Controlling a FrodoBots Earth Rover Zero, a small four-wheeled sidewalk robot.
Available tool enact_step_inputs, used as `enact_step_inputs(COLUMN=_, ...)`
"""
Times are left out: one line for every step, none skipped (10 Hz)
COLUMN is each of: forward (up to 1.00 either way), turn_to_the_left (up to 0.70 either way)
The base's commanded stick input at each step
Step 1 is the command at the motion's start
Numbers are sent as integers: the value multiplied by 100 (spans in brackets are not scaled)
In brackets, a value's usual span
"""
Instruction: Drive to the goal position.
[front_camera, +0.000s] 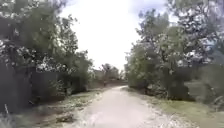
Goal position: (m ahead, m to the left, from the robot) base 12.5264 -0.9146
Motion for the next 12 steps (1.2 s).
enact_step_inputs(forward=85, turn_to_the_left=0)
enact_step_inputs(forward=85, turn_to_the_left=0)
enact_step_inputs(forward=85, turn_to_the_left=0)
enact_step_inputs(forward=85, turn_to_the_left=0)
enact_step_inputs(forward=85, turn_to_the_left=0)
enact_step_inputs(forward=85, turn_to_the_left=0)
enact_step_inputs(forward=85, turn_to_the_left=34)
enact_step_inputs(forward=85, turn_to_the_left=34)
enact_step_inputs(forward=85, turn_to_the_left=34)
enact_step_inputs(forward=85, turn_to_the_left=34)
enact_step_inputs(forward=85, turn_to_the_left=34)
enact_step_inputs(forward=85, turn_to_the_left=17)
